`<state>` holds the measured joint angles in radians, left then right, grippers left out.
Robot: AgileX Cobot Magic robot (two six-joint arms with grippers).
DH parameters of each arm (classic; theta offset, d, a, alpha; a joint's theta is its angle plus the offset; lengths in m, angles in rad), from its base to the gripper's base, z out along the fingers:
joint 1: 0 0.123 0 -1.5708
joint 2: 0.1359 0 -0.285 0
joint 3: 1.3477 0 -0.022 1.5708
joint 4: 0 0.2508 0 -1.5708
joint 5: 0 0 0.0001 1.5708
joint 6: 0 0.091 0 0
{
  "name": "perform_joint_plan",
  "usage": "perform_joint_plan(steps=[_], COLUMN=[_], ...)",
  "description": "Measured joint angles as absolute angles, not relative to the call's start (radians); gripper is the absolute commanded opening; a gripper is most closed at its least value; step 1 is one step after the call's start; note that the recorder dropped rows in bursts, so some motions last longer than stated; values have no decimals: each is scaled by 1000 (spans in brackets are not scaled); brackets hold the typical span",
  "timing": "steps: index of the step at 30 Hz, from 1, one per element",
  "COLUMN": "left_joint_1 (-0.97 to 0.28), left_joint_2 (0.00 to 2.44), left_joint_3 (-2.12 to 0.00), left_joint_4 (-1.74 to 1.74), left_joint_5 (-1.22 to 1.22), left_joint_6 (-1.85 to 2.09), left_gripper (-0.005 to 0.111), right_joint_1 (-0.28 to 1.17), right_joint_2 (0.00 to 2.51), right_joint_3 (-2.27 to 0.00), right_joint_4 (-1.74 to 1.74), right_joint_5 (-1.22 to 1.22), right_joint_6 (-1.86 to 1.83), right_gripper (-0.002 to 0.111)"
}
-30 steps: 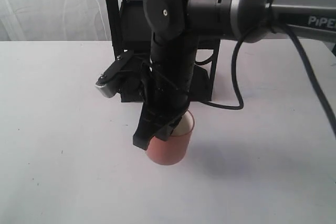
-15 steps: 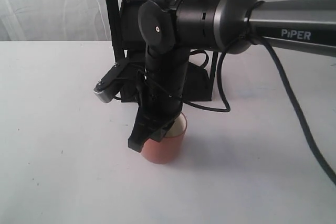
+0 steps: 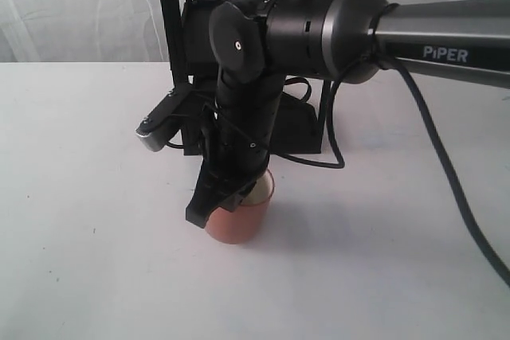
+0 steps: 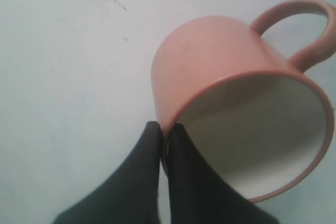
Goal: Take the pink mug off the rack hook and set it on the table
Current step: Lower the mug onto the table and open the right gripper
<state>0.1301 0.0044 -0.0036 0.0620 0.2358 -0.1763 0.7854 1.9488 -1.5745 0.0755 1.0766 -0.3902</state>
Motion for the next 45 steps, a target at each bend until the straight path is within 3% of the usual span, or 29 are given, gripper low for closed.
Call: perform_joint_plan(steps=[5,31,39,45], left_joint_1=[130,130,130,130], left_joint_2=[4,4,4,4], left_joint_3=[-4,-4,-4,-4], left_joint_4=[62,62,62,62], left_joint_5=[236,236,236,236], left_joint_6=[-176,-176,-176,-176], left_gripper=[0,0,0,0], right_joint_1=[785,785,785,785], right_joint_2=[1951,1979,1963,1801], right_joint_3=[-1575,-1581,-1582,-1582], right_joint_4=[75,82,82,80], right_joint_5=[1082,1060,986,1034], right_joint_6=[-390,-390,-390,-324], right_gripper=[1,31,31,31])
